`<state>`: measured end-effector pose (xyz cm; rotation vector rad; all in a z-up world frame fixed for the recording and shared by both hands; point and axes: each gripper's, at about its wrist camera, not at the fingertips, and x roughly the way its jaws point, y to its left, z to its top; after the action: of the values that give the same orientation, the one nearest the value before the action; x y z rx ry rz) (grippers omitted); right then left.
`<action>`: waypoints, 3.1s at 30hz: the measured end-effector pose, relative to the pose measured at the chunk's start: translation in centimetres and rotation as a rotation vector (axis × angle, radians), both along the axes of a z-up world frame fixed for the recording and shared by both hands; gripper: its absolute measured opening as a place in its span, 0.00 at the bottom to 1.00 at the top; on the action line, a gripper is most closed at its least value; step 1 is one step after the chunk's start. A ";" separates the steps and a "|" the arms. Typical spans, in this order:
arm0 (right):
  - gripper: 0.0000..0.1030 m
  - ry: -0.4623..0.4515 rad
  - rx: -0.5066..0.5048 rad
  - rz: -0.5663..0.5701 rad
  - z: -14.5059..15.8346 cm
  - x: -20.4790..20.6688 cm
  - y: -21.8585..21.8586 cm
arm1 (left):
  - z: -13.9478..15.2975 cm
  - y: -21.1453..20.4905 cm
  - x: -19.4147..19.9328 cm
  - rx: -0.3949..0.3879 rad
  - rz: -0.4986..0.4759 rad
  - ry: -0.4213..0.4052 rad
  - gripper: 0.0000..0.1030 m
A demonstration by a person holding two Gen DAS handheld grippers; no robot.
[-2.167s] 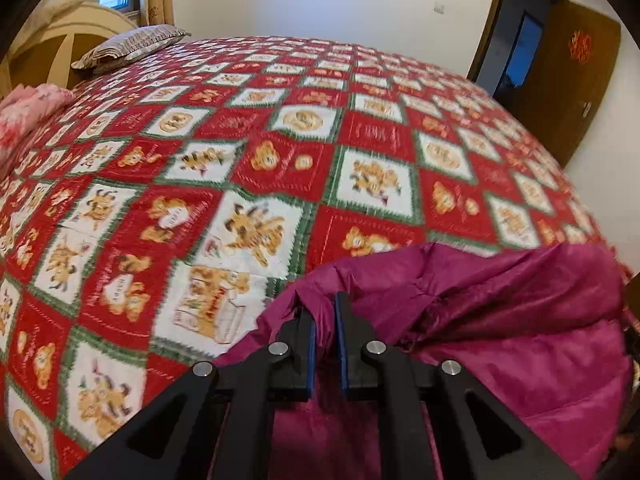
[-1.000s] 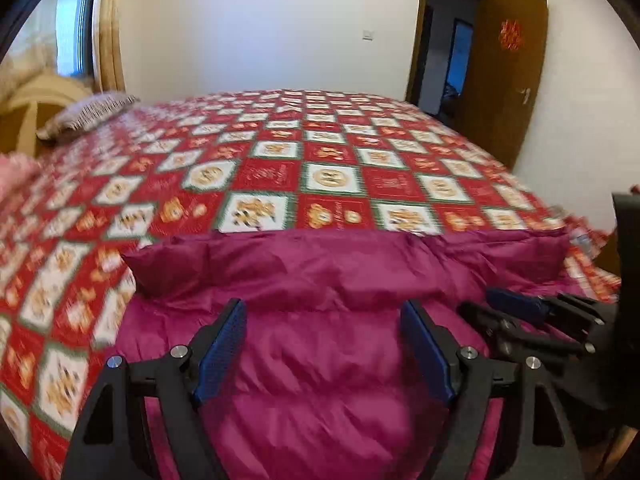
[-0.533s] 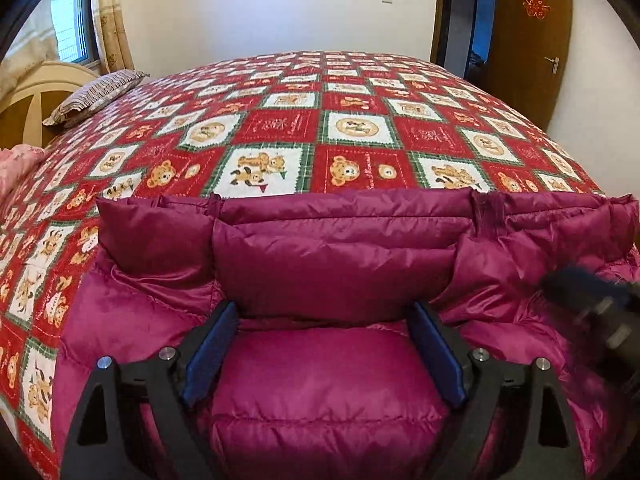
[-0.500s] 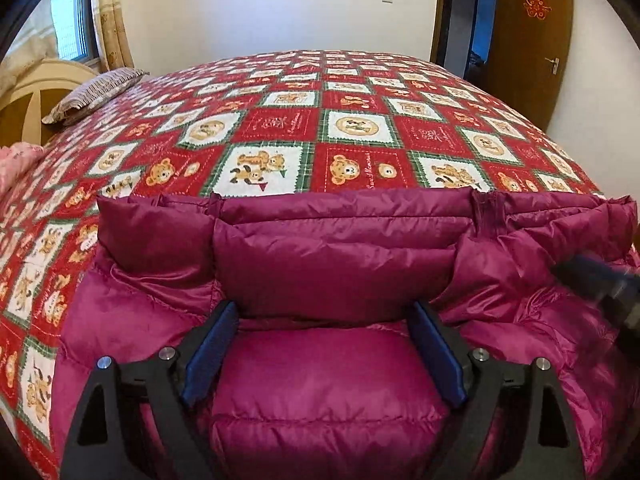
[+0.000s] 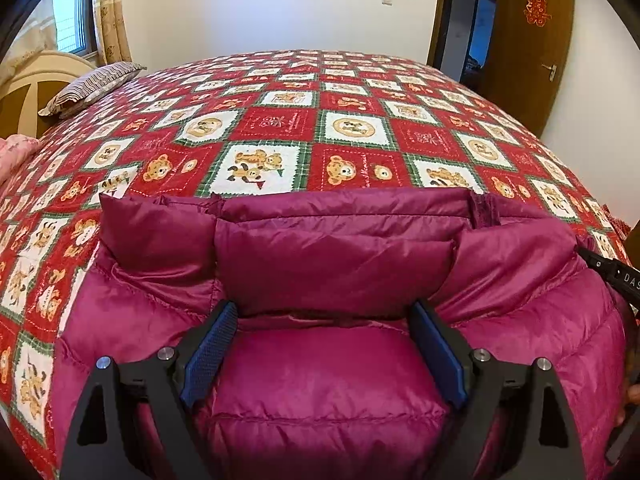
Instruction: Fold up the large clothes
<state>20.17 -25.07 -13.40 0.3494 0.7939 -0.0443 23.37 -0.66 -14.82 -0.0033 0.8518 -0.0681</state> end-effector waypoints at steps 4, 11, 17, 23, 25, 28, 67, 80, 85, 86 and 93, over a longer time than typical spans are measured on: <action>0.33 -0.012 0.017 -0.007 -0.2 -0.1 -0.5 | 2.3 0.5 -0.9 0.043 0.001 -0.020 0.86; 0.33 -0.016 0.015 -0.009 -0.2 -0.1 -0.4 | 2.7 6.4 2.8 0.114 0.205 -0.020 0.86; 0.33 -0.017 0.017 -0.010 -0.2 -0.1 -0.4 | -1.2 8.5 4.3 0.002 0.241 0.055 0.92; 0.33 -0.012 -0.002 -0.011 -0.2 0.0 -0.3 | -1.3 8.2 4.2 0.020 0.252 0.054 0.94; 0.33 -0.001 -0.029 -0.013 -0.1 0.1 0.0 | -1.0 8.2 4.2 0.017 0.257 0.062 0.94; 0.33 0.042 -0.141 -0.015 0.8 0.0 1.3 | 0.3 8.2 2.6 0.049 0.251 0.057 0.94; 0.24 -0.034 -0.102 0.302 -0.2 -10.8 18.7 | -0.2 10.7 -15.3 -0.400 0.263 0.029 0.94; 0.24 -0.037 -0.074 0.304 -0.5 -10.7 18.5 | 1.1 7.7 -13.7 -0.417 0.189 -0.057 0.60; 0.24 -0.035 -0.047 0.304 -0.5 -10.6 18.0 | 3.3 5.7 -13.5 -0.347 0.123 -0.110 0.32; 0.24 -0.036 -0.038 0.304 -0.6 -10.6 17.9 | 3.6 5.3 -13.6 -0.332 0.111 -0.121 0.30; 0.24 -0.025 0.128 0.313 -1.0 -10.2 15.8 | 7.1 2.9 -14.1 -0.280 0.008 -0.208 0.26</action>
<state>10.00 -9.27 -14.39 0.3428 0.8214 0.3049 9.28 2.25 -7.74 -0.2583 0.6286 -0.1772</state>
